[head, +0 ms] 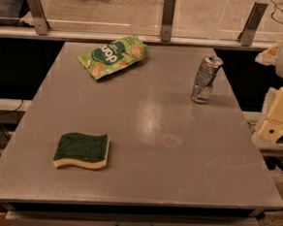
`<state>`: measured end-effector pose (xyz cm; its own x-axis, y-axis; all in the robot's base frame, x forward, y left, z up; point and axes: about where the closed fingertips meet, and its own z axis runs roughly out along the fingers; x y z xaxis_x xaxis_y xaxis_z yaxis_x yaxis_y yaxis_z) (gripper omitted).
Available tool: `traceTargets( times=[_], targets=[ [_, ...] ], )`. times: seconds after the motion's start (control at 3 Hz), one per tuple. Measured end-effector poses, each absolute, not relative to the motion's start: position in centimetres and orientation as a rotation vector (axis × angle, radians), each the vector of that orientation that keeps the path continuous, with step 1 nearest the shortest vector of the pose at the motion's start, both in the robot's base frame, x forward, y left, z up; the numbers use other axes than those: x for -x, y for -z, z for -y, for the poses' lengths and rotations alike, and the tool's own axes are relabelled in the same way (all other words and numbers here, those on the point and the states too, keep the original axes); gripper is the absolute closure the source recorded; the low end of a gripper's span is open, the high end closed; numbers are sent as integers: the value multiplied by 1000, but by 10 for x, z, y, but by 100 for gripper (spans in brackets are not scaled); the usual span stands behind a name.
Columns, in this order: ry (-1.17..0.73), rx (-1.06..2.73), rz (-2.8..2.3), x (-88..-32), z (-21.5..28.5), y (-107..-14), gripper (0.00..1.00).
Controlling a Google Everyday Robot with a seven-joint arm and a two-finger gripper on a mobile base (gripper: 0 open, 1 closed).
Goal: Move sponge near green rice chip bag
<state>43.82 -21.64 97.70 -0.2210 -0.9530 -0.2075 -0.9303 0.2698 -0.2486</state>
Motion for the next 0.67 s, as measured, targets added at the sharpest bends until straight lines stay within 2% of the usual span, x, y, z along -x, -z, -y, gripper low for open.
traceTargets(
  times=[0.33,0.67],
  targets=[
    [101,1723,-2230,-438,216,-977,0],
    [6,1737,-2161,-447,188,-967,0]
  ],
)
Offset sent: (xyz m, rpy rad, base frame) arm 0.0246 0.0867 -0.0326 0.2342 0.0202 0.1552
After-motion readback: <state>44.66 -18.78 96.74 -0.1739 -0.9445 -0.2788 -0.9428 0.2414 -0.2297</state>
